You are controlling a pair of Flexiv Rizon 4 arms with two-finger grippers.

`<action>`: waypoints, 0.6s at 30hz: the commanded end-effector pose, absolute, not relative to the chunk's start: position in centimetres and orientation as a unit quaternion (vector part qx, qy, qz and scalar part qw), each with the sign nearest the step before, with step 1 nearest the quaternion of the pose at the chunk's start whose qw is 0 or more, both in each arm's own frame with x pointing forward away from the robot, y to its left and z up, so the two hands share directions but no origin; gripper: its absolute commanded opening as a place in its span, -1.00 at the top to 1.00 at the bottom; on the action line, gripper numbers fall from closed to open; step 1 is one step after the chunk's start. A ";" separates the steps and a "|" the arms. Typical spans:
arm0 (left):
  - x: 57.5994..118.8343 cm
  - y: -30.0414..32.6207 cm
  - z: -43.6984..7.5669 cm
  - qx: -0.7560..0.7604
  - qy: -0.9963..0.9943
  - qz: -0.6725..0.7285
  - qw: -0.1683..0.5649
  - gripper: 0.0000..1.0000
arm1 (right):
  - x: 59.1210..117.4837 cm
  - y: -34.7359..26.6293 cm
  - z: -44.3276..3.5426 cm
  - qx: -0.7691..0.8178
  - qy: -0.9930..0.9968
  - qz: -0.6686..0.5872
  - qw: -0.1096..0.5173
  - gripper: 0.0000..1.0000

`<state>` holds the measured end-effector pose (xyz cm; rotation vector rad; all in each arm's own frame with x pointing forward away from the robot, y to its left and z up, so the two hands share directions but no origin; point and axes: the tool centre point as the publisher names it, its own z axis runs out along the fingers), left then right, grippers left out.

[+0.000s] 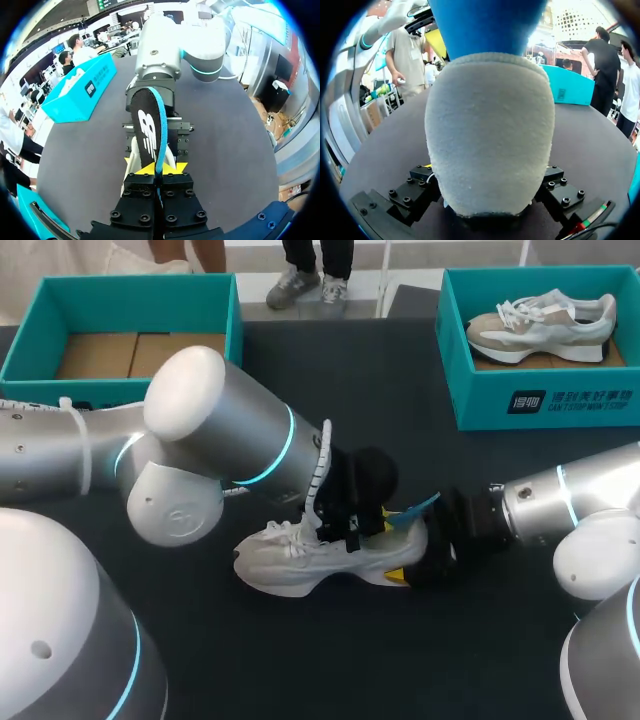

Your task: Take the shoe out of the shoebox, open the shoe tongue, remove and reinsert the insole, then place the shoe into the shoebox

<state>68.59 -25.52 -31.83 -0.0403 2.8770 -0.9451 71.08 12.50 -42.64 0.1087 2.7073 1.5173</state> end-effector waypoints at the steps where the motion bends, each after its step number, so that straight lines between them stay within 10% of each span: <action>1: 68.4 -23.6 -29.8 -0.006 0.944 -0.328 0.026 1.00 | 71.1 12.8 -43.3 0.036 0.873 0.486 0.019 1.00; 18: 70.6 -23.9 -18.9 0.022 0.899 -0.408 -0.157 1.00 | 71.1 12.8 -43.3 0.036 0.873 0.486 0.019 1.00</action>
